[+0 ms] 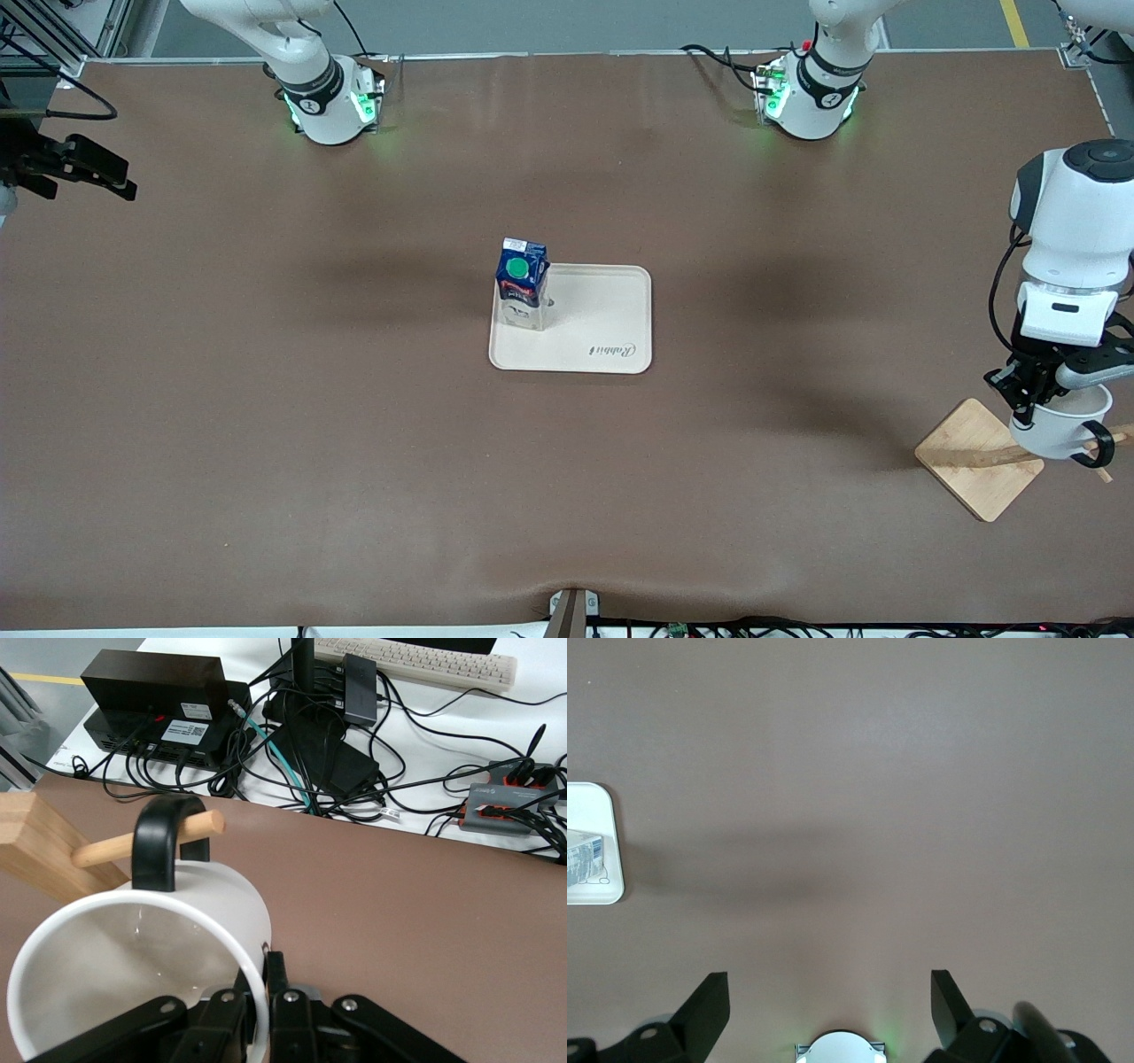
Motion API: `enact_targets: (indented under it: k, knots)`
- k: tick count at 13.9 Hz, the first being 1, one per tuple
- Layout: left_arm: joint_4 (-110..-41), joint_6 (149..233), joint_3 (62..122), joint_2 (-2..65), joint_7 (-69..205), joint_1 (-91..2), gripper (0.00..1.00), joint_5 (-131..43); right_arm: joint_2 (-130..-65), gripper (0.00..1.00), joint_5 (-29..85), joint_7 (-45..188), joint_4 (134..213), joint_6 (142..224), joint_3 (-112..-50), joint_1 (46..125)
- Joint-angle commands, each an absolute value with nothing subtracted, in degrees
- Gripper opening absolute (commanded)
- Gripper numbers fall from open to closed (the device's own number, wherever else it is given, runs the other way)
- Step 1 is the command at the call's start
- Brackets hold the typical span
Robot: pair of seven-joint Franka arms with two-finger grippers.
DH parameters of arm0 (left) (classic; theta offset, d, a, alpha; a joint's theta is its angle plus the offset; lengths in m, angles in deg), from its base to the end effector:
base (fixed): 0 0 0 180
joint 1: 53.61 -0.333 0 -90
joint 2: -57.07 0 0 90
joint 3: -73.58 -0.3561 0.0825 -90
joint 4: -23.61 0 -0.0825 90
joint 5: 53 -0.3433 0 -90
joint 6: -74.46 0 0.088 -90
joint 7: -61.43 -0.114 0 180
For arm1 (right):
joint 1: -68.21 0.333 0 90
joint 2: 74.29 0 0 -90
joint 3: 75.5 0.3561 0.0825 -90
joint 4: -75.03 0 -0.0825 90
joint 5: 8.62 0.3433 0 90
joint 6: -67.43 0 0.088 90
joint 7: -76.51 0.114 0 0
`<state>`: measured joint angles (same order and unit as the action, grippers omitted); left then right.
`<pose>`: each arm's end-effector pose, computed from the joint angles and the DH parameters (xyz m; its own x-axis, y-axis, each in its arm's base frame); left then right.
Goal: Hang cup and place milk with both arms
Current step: 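Hang the mug's black handle on the stand's peg with the left gripper, then open the left gripper and raise it away from the hung mug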
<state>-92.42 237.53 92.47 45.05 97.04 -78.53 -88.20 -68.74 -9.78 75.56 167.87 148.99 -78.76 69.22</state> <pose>0.6047 0.0480 0.4756 0.7655 0.1562 0.6242 0.2364 -0.9705 -0.0470 0.4624 -0.0225 0.6718 0.9947 -0.0246 -0.1002 -0.0235 -0.9996 0.0131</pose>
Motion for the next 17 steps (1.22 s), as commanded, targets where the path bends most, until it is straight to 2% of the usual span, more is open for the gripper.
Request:
enact_targets:
  k: [1,5,11,17]
  knots:
    - [-91.88,238.47,93.26,44.42,97.64,-79.19,1.0,-88.86,-68.05,1.0,-8.89,75.54,168.37,148.81,-78.66,68.92]
    - [-90.92,234.62,95.8,44.59,97.38,-78.92,1.0,-88.34,-68.05,1.0,-8.89,75.54,168.37,148.73,-78.66,68.92]
    - [-81.44,210.74,107.13,44.5,95.9,-79.01,1.0,-82.82,-68.05,1.0,-8.89,75.37,168.37,148.73,-78.66,69.01]
    - [-69.49,188.84,109.96,44.68,84.12,-78.75,1.0,-69.01,-68.22,1.0,-8.89,75.36,167.93,148.73,-78.22,69.79]
